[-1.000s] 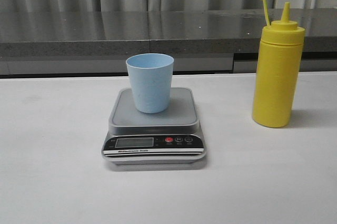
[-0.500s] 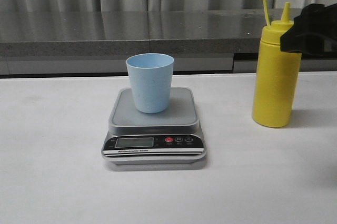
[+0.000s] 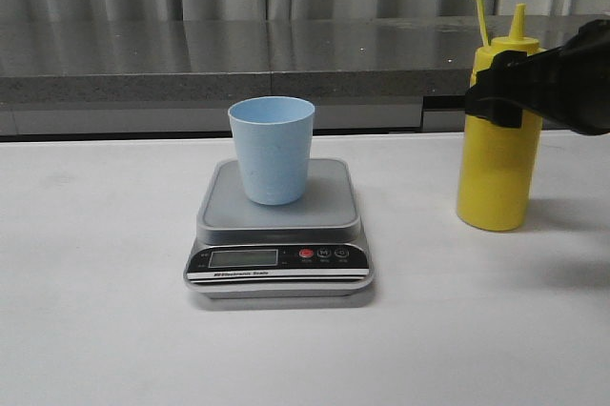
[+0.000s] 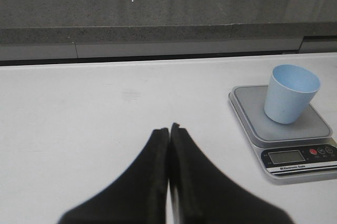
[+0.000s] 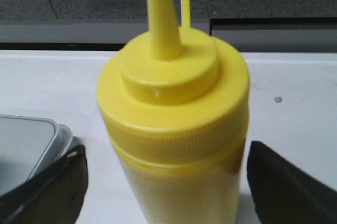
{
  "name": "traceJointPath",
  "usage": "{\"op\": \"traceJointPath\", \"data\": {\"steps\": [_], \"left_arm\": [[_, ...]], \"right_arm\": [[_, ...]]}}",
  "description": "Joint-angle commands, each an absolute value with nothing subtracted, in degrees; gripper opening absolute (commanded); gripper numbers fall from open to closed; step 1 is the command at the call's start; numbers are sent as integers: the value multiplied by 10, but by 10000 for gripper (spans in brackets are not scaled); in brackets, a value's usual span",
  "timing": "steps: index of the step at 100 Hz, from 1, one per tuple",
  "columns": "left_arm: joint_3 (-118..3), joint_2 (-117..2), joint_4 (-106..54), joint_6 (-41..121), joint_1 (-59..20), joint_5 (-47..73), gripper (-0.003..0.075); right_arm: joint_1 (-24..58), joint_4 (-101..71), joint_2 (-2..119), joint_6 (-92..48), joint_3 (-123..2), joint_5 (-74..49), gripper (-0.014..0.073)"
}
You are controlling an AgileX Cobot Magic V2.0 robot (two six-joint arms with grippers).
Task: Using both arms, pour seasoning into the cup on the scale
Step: 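Move the right gripper to the yellow squeeze bottle and grasp it, then lift the yellow bottle with the right gripper and tilt nozzle toward cup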
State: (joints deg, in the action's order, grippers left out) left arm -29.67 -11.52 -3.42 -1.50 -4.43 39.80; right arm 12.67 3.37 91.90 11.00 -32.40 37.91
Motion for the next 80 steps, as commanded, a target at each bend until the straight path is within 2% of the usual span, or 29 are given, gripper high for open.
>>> {"op": "traceJointPath", "data": {"steps": [1,32,59,66,80], "left_arm": [[-310,-121,-40,-20,-43,353,-20],[-310,-121,-40,-20,-43,353,-20],[-310,-121,-40,-20,-43,353,-20],[-310,-121,-40,-20,-43,353,-20],[-310,-121,-40,-20,-43,353,-20]], "right_arm": [[124,30,926,109,-340,464,612],[124,22,980,109,-340,535,612],[124,0,997,109,-353,536,604],[124,0,997,109,-355,535,541],[124,0,997,109,-355,534,351]]}}
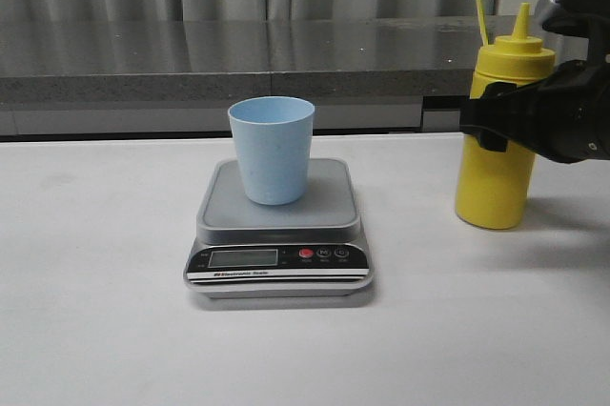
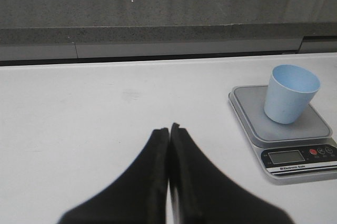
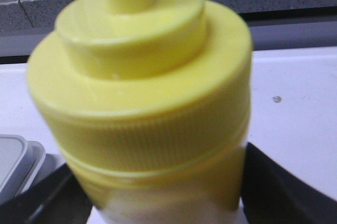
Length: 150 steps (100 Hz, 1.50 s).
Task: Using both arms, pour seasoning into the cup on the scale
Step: 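Lift the yellow bottle with the right gripper and tilt nozzle toward cup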
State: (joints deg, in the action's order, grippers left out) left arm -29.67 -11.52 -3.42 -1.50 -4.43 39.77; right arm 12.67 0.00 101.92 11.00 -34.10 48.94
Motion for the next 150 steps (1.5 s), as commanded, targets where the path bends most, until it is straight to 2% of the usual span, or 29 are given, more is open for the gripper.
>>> {"op": "traceJointPath", "data": {"steps": [1,17,42,70,92,104,120,136,150], "left_arm": [[-310,-121,-40,-20,-43,353,-20],[-310,-121,-40,-20,-43,353,-20],[-310,-121,-40,-20,-43,353,-20],[-310,-121,-40,-20,-43,353,-20],[-310,-121,-40,-20,-43,353,-20],[-310,-121,-40,-20,-43,353,-20],[-310,-121,-40,-20,-43,353,-20],[-310,-121,-40,-20,-43,353,-20],[-310,-121,-40,-20,-43,353,-20]], "right_arm": [[124,0,997,109,-355,534,335],[124,12,997,109,-355,569,238],[124,87,957,109,-356,570,233],[131,175,853,109,-425,264,233],[188,221,824,109,-574,-74,237],[231,265,833,98,-660,-219,237],[286,313,841,11,-719,-300,237],[323,323,845,-95,-720,-316,237],[335,338,863,-121,-721,-350,237]]}}
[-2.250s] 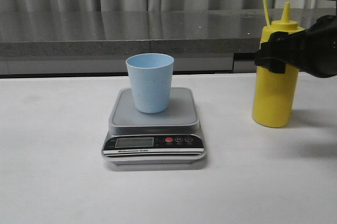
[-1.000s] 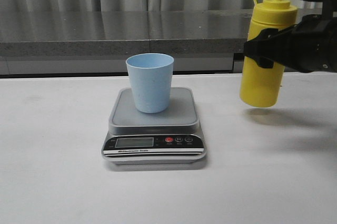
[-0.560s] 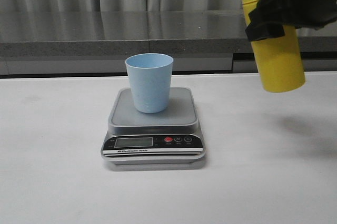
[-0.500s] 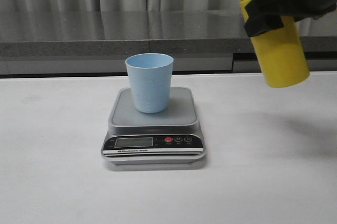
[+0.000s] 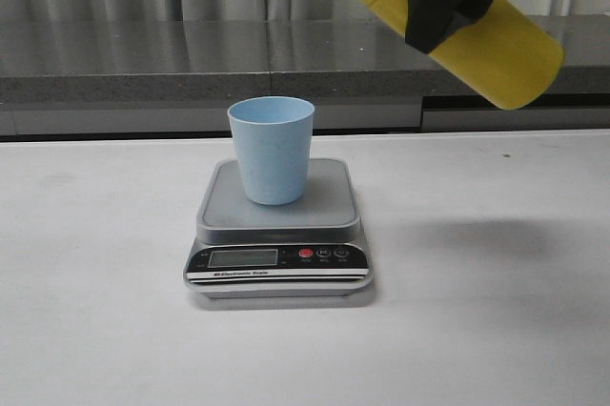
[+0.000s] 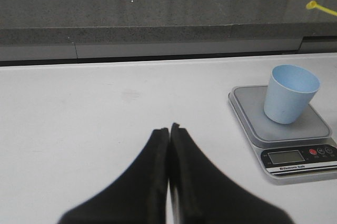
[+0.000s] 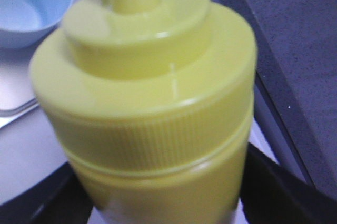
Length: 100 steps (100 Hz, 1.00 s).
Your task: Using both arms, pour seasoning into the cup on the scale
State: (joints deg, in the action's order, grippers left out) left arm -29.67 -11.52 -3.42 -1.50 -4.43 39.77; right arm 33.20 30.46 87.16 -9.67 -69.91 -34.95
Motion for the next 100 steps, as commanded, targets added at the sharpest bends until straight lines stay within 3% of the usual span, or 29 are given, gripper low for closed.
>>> {"op": "traceJointPath", "data": {"steps": [1,49,100], "left_arm": [[-310,-121,-40,-20,-43,353,-20],[-310,-121,-41,-20,-43,353,-20],[-310,-121,-41,-20,-43,353,-20]], "right_arm": [[336,342,864,-121,-721,-355,237],[338,476,971,-121,-812,-459,237],[413,652,994,-123,-825,-479,237]]}}
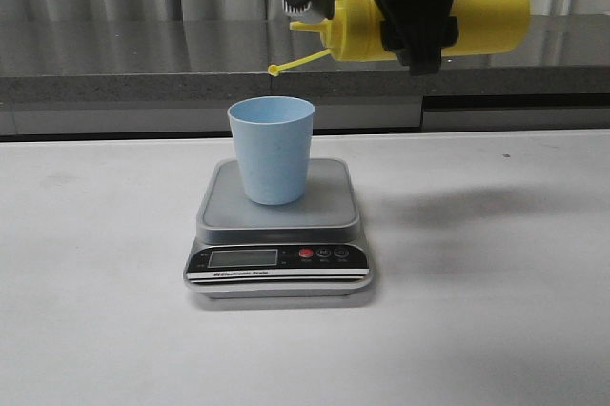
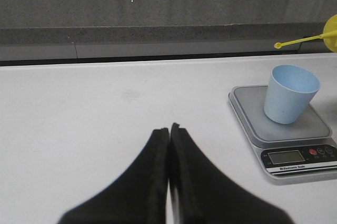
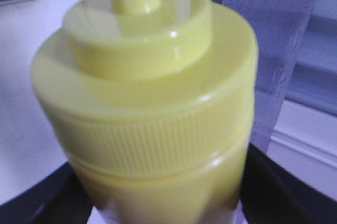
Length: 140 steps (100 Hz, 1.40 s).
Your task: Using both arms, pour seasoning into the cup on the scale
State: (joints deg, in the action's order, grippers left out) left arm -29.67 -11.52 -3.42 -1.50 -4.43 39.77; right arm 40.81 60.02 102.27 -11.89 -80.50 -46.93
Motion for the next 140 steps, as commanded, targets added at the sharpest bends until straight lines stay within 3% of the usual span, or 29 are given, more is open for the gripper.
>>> {"op": "traceJointPath", "data": {"steps": [1,110,140], "left_arm": [[-310,-121,-41,-20,-43,353,-20],[-310,-121,-41,-20,-43,353,-20],[-310,-121,-41,-20,-43,353,-20]], "right_arm": [[414,652,994,-123,-824,-481,237],[436,695,1025,-168,-790,-526,237],[436,696,1002,24,-790,-530,237]]}}
